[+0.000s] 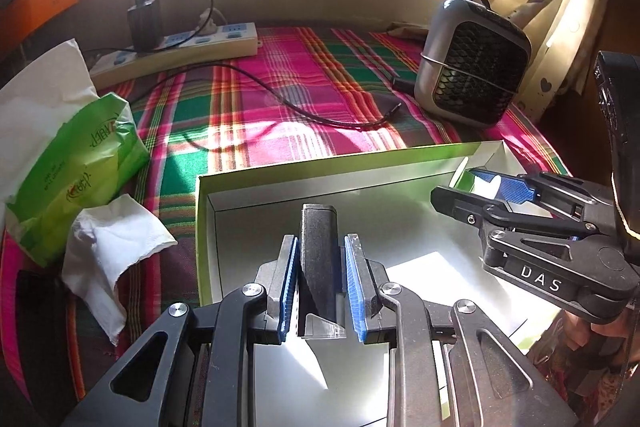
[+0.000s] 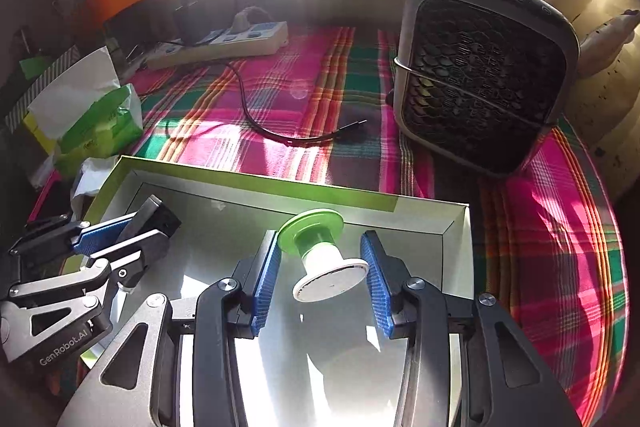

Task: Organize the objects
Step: 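Carry the flashlight with the left tool while the right tool carries the spool into the white box, then open the left tool releasing the flashlight while the right tool releases the spool in the box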

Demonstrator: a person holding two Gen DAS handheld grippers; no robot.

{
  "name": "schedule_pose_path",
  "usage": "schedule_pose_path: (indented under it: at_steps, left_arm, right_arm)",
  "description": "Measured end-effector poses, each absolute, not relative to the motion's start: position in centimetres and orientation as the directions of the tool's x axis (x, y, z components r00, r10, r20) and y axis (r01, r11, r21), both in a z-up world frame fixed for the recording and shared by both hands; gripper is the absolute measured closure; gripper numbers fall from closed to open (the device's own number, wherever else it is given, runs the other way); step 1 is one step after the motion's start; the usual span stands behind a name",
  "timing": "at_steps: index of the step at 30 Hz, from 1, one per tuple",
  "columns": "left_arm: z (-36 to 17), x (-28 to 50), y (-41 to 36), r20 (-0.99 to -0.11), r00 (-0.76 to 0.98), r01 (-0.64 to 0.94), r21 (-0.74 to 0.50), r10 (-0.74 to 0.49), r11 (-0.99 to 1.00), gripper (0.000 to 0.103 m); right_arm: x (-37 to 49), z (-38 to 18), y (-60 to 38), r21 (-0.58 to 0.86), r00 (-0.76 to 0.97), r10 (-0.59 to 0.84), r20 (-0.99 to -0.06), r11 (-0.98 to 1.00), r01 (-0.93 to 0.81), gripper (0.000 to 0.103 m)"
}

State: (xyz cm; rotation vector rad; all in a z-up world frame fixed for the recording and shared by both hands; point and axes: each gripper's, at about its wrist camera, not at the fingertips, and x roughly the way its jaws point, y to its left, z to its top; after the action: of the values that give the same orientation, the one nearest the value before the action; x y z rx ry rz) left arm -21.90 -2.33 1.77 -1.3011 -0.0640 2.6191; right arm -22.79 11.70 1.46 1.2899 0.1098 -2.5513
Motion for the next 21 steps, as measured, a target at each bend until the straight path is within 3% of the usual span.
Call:
schedule_pose_path:
  at_steps: [21]
  left_arm:
    - [1.67,-21.95,-1.91,-0.79,-0.588,-0.166,-0.091,0.173,-0.982,0.078]
  right_arm:
    - [-22.93,0.84,11.28,0.01,-0.558,-0.166,-0.813,-0.962,0.272,0.06]
